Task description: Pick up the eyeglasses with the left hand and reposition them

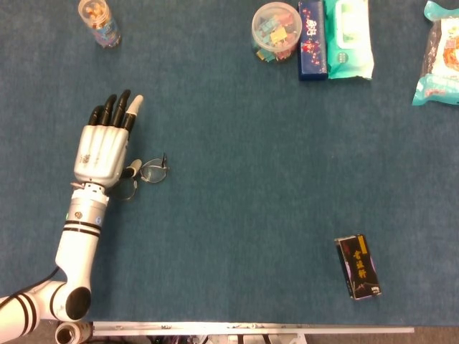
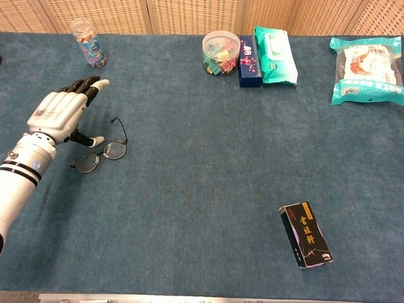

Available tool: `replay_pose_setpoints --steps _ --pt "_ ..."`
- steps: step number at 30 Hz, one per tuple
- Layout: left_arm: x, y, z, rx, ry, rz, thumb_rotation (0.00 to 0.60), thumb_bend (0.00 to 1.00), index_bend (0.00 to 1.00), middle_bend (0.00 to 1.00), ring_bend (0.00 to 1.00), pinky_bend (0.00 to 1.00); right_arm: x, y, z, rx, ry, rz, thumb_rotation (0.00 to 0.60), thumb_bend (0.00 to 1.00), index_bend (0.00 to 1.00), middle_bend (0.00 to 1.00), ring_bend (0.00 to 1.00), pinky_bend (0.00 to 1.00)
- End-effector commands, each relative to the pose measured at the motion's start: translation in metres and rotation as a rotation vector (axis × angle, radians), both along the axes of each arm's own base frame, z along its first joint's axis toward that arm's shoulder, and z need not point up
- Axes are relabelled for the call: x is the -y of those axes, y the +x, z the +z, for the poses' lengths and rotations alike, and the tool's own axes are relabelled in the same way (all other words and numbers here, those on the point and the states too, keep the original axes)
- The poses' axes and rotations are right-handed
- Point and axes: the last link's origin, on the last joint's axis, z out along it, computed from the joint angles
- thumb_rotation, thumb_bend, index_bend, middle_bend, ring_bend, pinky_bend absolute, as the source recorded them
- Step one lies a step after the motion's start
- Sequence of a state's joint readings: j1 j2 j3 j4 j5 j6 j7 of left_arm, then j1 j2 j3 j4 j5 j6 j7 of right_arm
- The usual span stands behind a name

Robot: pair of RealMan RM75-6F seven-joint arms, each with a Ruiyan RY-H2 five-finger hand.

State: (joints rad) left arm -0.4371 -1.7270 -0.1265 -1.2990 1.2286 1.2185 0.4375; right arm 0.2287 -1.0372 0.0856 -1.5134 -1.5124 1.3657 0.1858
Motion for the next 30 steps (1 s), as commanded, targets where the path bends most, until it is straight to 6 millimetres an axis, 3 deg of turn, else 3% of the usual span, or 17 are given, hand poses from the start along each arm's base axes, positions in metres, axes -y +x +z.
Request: replay_pose_setpoints --steps 1,10,22,30 --pt "-0.001 0.000 -0.003 0.006 -0.001 -0.010 0.600 0.17 0.00 0.00 0.00 0.14 0.000 0.000 0.000 0.000 0.000 0.000 0.600 0.00 0.44 0.31 0.20 0.33" --pt "0.002 -0.002 0.004 -0.003 0.029 -0.022 0.600 0.17 0.00 0.00 0.00 0.14 0.001 0.000 0.002 0.002 -0.007 0.003 0.600 0.00 0.44 0.32 0.20 0.33" --pt "0.033 -0.007 0.063 -0.123 0.173 0.017 0.600 0.17 0.00 0.00 0.00 0.14 0.001 -0.004 0.001 0.034 0.005 0.016 0.600 0.00 0.44 0.32 0.20 0.33" --pt "0.043 0.027 0.101 -0.073 0.254 -0.004 0.600 0.17 0.00 0.00 0.00 0.14 0.001 -0.003 0.004 0.041 -0.003 0.035 0.600 0.00 0.44 0.32 0.20 0.33"
